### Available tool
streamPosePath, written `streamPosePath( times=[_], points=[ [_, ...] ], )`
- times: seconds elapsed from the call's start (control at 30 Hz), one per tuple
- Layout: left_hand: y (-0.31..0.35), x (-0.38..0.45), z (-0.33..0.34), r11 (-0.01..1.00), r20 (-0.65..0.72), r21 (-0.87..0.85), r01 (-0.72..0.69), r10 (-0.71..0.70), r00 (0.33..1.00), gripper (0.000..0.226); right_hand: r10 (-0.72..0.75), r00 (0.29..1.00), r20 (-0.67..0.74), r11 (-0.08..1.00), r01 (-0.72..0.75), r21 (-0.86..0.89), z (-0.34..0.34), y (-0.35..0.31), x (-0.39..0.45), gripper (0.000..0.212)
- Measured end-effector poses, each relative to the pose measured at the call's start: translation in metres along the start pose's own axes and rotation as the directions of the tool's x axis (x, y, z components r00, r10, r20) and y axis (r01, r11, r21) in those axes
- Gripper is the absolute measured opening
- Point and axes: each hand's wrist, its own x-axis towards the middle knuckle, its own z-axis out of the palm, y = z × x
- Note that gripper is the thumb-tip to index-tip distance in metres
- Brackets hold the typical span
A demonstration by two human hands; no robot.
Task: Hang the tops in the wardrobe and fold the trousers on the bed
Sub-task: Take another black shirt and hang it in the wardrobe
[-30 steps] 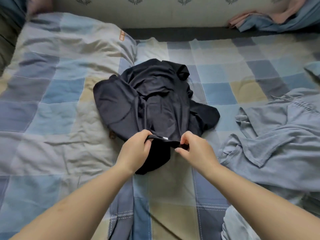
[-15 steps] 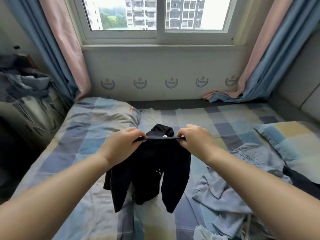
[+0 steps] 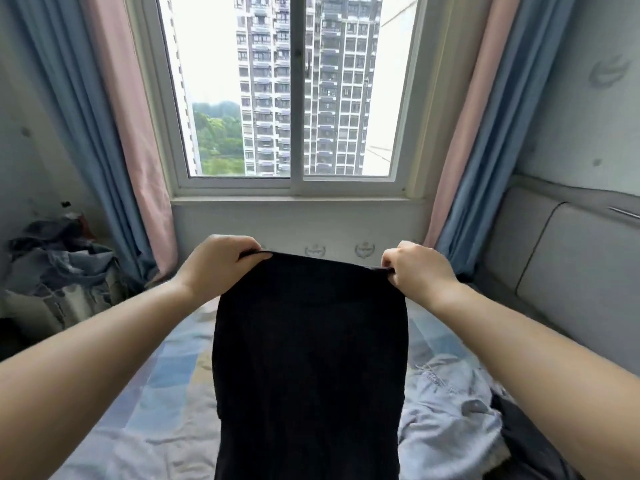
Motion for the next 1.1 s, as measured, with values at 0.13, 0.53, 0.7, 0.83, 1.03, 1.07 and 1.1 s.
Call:
streamPosePath(
  times=[0.13, 0.53, 0.7, 0.83, 1.03, 1.07, 1.1],
  points=[
    [0.006, -0.004, -0.018, 0.997, 0.040, 0.063, -0.053, 0.051, 0.998, 0.015, 0.169, 0.982, 0.089, 0.952, -0.186, 0.241, -0.038, 0.016, -0.031, 0.016],
    [0.062, -0.045, 0.012, 0.917, 0.304, -0.309, 0.251, -0.155, 0.940, 0.023, 0.480, 0.782, 0.397, 0.154, -0.521, 0.839, -0.098, -0.013, -0.207, 0.005],
    [0.133, -0.071, 0.036, 0.201, 0.729, -0.682, 0.703, 0.118, 0.674, 0.022, 0.660, 0.633, 0.404, -0.114, -0.448, 0.887, -0.117, -0.018, -0.301, 0.005],
    [0.200, -0.092, 0.063, 0.092, 0.783, -0.571, 0.815, 0.357, 0.509, 0.026, 0.772, 0.511, 0.378, -0.244, -0.310, 0.919, -0.140, -0.014, -0.391, 0.010],
    [0.318, -0.148, 0.071, 0.262, 0.762, -0.444, 0.857, 0.613, 0.208, 0.025, 0.916, 0.237, 0.323, -0.297, -0.140, 0.945, -0.176, -0.016, -0.527, 0.015],
    [0.340, -0.161, 0.073, 0.297, 0.757, -0.426, 0.855, 0.634, 0.157, 0.027, 0.932, 0.185, 0.311, -0.291, -0.130, 0.948, -0.182, -0.017, -0.551, 0.014],
    [0.355, -0.171, 0.075, 0.304, 0.754, -0.414, 0.858, 0.643, 0.136, 0.027, 0.939, 0.147, 0.310, -0.294, -0.120, 0.948, -0.187, -0.019, -0.569, 0.014]
  ],
)
